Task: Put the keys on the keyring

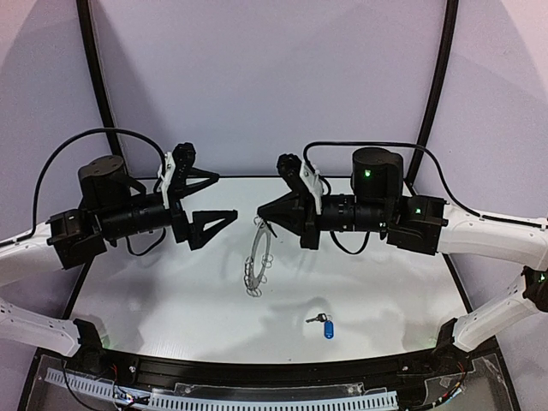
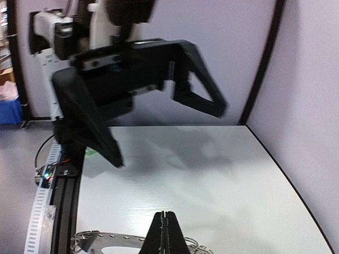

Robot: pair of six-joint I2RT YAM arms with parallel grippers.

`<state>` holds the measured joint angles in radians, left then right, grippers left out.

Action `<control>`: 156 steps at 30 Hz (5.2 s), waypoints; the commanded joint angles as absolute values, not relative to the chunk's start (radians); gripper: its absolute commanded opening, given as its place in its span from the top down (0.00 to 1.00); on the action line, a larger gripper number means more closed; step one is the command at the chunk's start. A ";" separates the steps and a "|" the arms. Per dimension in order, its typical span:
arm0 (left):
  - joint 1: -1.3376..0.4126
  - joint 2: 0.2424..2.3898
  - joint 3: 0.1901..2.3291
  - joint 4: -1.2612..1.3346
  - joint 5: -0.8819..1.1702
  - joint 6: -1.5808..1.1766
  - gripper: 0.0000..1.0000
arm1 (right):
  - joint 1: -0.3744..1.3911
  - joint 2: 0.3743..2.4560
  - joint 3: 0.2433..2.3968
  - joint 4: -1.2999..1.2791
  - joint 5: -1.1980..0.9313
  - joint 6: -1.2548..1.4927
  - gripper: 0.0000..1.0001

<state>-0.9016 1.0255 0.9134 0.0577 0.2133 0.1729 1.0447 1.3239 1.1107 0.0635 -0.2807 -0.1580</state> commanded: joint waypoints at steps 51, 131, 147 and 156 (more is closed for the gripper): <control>-0.960 1.323 1.016 0.166 0.177 0.321 0.62 | 1.043 1.321 1.200 0.030 -0.108 0.136 1.00; -0.971 1.160 1.039 0.080 0.343 0.028 0.01 | 1.043 1.345 1.271 -0.058 0.097 0.014 1.00; -0.971 1.320 1.183 -0.077 0.077 0.019 0.37 | 1.059 1.402 1.341 -0.135 0.163 0.122 1.00; -0.971 1.322 1.153 -0.027 -0.097 0.020 0.61 | 1.060 1.394 1.334 -0.137 0.137 0.130 1.00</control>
<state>-0.9657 1.3315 1.1611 -0.0289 0.0016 0.0223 1.0531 1.3991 1.3056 -0.1653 0.1490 0.1096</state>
